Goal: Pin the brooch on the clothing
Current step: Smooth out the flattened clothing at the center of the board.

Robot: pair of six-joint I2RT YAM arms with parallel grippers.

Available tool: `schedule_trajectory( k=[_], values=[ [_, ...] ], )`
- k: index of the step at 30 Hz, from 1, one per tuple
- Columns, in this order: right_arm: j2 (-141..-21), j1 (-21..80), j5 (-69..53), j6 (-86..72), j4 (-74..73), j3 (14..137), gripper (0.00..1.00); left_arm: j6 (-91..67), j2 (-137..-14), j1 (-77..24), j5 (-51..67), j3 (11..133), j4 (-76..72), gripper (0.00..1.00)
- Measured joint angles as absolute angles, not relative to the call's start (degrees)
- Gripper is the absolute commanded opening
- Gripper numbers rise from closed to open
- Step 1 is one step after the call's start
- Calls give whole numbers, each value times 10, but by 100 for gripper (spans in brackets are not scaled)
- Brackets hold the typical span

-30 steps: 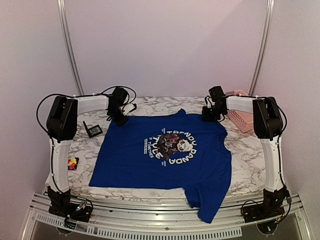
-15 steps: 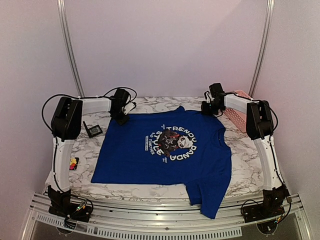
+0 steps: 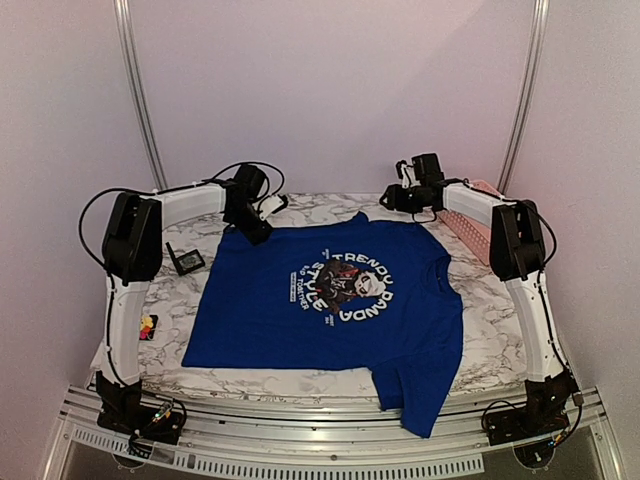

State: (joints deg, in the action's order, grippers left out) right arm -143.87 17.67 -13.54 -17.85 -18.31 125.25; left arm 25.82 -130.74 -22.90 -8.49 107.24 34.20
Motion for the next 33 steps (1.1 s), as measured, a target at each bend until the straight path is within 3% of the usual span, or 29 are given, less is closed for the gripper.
schedule_trajectory(
  k=[4, 6, 7, 11, 13, 25, 33],
  values=[
    [-1485, 191, -126, -197, -180, 1302, 58, 252, -1308, -241, -68, 1077, 356, 54],
    [-1510, 200, -120, -208, -189, 1318, 55, 249, -1308, -244, -60, 1079, 359, 54],
    [-1520, 203, -115, -212, -197, 1318, 49, 248, -1308, -244, -56, 1079, 360, 54],
    [-1532, 210, -99, -220, -211, 1330, 9, 243, -1308, -247, -46, 1079, 365, 54],
    [-1532, 211, -97, -221, -224, 1331, 0, 243, -1308, -247, -43, 1080, 369, 54],
    [-1475, 225, -133, -199, -264, 1297, 0, 244, -1308, -251, -36, 1080, 385, 55],
    [-1269, 315, -78, -177, -189, 1067, 0, 251, -1292, -251, -38, 1069, 385, 55]
  ],
)
